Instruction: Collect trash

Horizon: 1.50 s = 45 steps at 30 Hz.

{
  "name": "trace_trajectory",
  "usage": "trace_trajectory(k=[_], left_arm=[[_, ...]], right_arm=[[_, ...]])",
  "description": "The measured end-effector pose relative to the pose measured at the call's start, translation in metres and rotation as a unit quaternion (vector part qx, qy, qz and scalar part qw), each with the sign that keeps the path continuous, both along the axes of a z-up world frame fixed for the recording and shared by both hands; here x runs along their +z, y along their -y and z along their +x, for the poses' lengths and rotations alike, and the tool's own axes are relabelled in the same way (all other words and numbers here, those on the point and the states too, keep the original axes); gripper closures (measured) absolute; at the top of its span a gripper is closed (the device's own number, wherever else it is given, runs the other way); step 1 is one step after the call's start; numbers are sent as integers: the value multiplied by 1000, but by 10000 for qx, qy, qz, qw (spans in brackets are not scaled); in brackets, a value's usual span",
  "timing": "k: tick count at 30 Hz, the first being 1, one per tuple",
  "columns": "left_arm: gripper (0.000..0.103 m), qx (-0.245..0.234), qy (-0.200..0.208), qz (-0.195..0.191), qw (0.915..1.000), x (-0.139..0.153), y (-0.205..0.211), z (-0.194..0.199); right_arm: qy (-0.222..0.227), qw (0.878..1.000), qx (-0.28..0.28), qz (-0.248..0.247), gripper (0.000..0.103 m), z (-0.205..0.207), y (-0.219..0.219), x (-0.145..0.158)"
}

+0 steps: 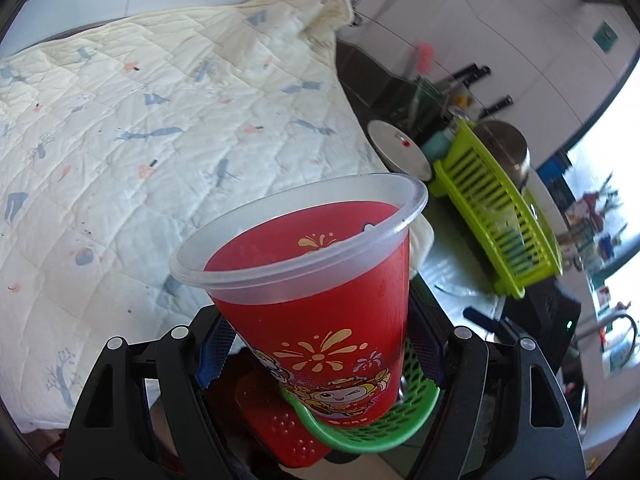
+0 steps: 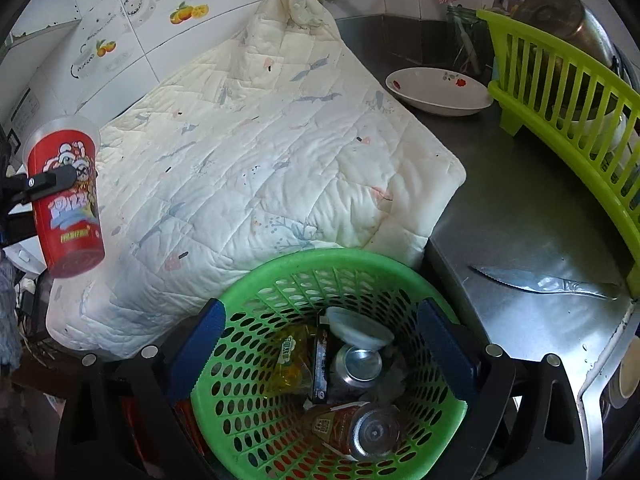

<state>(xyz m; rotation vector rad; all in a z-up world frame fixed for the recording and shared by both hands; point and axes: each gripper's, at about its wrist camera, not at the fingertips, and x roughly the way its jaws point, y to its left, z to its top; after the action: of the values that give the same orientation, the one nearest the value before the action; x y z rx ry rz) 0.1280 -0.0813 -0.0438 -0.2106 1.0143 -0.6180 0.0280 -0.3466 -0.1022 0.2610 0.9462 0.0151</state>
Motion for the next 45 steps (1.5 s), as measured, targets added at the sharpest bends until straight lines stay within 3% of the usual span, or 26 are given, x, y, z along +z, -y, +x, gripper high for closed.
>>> trace_trajectory(k=[9,13,25,28,45], left_arm=[[28,-526,-164,308,9980,-30,36,-35],[28,-685,-149,496,9963,-40,48,-44],[26,-950,-257,730,9925,-65,70,-63],[22,-987,-376,784,9913,-69,70,-64],[18,-811,-170,654,9944,-52,45,-73]], right_arm=[[257,9992,-313,44,10,-26,15,19],[265,9989,-339,-208,10,-37,14,24],[334,9980,-490,-197,10,-57,20,31],[325,9981,-488,-193,10,-59,18,31],[417,9981,-436,-115,10,-64,11,34]])
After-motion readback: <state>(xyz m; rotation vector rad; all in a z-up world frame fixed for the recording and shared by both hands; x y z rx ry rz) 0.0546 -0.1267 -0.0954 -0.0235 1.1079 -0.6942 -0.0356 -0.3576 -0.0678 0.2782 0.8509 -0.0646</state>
